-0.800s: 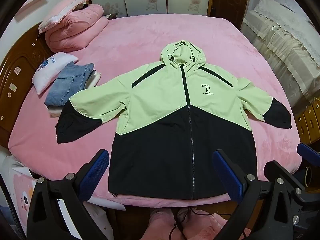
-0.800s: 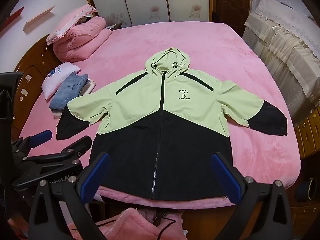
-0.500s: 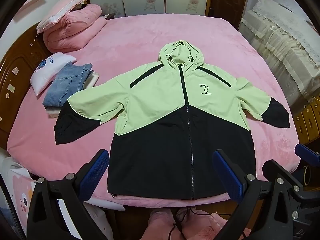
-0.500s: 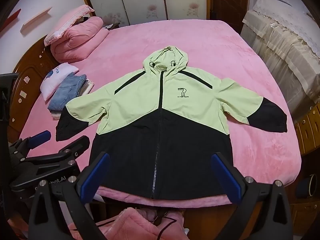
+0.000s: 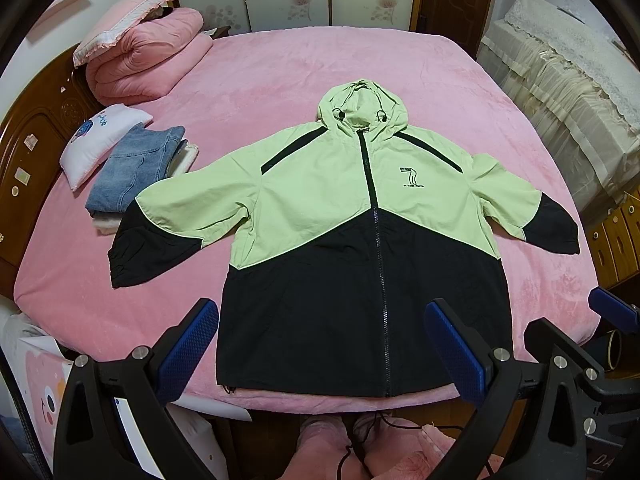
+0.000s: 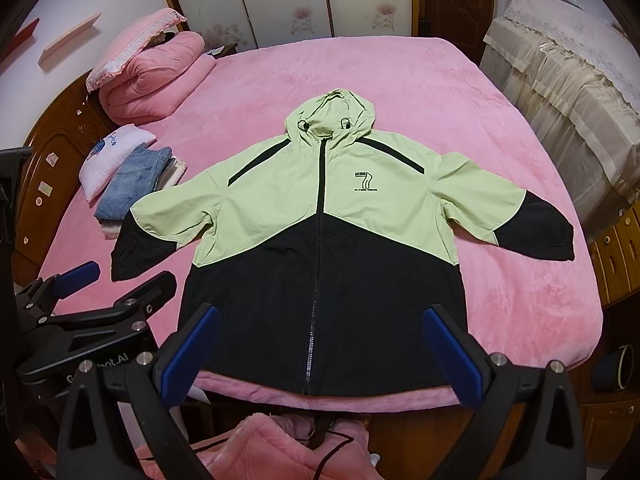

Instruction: Fold large clothes

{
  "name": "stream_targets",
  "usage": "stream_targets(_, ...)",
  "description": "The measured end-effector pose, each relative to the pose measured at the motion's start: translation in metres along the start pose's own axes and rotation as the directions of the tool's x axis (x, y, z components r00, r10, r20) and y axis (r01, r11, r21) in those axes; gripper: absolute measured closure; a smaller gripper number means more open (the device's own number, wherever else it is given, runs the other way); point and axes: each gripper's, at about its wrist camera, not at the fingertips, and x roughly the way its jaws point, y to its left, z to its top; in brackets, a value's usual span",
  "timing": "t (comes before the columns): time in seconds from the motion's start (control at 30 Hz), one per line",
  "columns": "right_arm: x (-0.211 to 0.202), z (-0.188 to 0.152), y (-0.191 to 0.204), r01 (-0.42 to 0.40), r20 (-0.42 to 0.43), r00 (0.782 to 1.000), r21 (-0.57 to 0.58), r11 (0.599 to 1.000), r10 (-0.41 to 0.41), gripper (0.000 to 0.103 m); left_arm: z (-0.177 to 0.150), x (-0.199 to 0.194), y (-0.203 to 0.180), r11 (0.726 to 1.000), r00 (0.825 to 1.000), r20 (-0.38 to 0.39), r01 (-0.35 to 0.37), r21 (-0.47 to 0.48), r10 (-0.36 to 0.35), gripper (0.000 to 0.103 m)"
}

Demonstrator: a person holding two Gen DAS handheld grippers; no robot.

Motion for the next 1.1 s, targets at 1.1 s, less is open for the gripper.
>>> stream_targets(1.1, 0.0013, -0.0006, -0.0014, -0.001, -0.004, 1.000, 0.004, 1.000, 0.001, 0.001, 0.0004, -0.0034, 0.0005, 1.000, 1.000, -0.001, -0.001, 0.001, 0.001, 0.001)
